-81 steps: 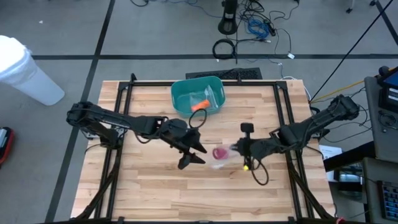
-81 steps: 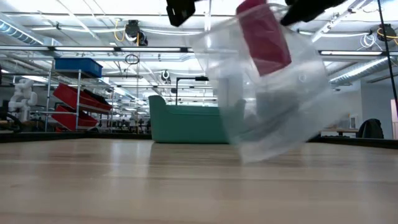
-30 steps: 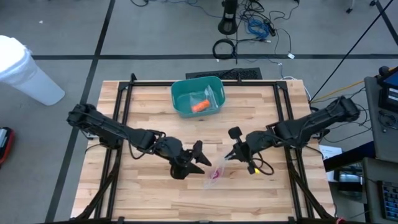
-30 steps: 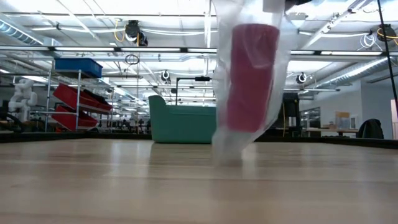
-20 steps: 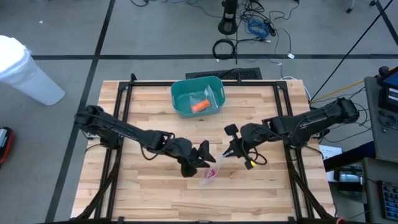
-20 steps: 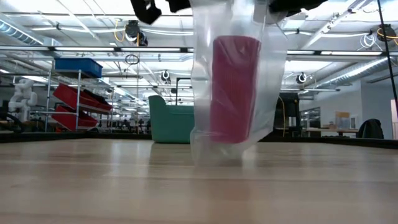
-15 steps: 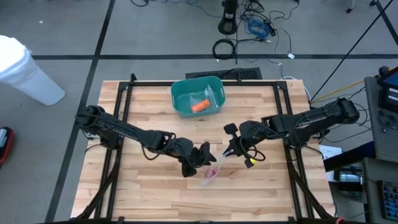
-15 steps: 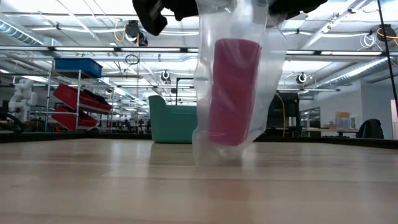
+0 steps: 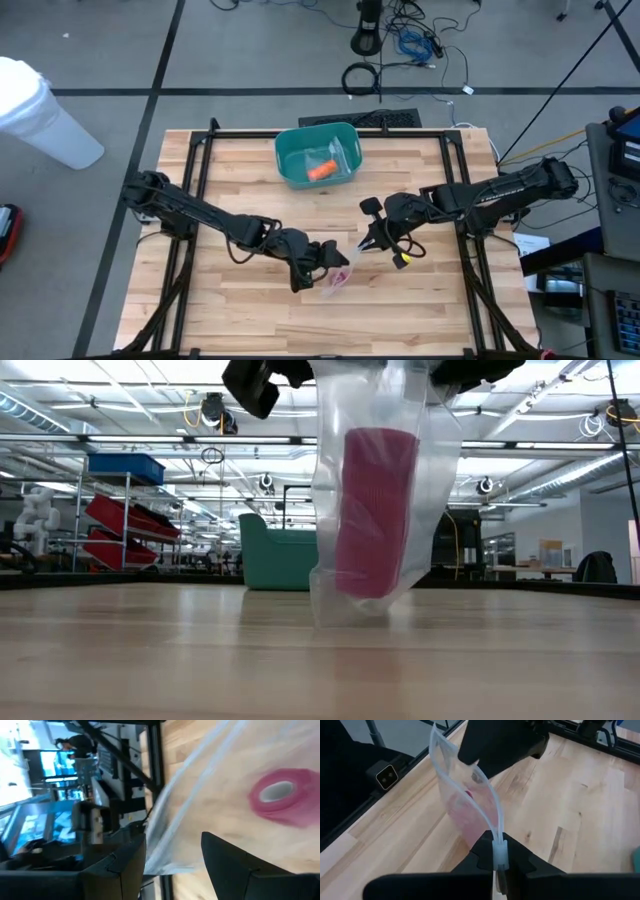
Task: Roll bandage
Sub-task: Close the transparent zip bag
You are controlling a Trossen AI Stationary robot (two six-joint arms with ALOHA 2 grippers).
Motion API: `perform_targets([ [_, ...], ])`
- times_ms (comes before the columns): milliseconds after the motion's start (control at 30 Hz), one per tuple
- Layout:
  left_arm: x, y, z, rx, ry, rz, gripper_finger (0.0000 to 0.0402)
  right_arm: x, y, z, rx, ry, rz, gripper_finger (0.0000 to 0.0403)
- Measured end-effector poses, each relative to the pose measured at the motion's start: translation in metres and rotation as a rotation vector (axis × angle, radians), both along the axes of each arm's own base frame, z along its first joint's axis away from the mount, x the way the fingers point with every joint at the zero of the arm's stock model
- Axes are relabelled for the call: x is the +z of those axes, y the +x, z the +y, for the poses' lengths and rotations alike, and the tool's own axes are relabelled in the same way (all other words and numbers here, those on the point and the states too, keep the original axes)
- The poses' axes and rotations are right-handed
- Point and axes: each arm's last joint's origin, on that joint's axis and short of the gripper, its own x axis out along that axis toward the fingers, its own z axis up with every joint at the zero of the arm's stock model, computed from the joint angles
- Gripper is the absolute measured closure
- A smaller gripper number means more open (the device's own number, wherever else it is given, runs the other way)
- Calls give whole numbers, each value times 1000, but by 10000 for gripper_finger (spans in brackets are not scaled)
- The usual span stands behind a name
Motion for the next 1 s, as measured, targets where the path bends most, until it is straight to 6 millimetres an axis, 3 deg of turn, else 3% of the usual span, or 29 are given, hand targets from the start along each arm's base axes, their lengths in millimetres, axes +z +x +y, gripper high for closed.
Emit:
perform_targets([
  [367, -16, 7, -2, -35, -5, 48, 216, 2, 1, 1, 13, 17, -19, 396],
  [500, -20, 8, -1, 17, -11, 67, 271, 2, 1, 1, 0, 34, -10, 396],
  [667, -20, 7, -4, 162, -107, 68, 374, 1, 0, -1, -92, 85, 30, 393],
  [733, -19, 6, -6, 204, -168, 69, 392, -1, 0, -2, -157, 73, 47, 383],
  [1000, -18, 2, -15, 422, -400, 48, 398, 2, -5, -6, -326, 97, 58, 293],
])
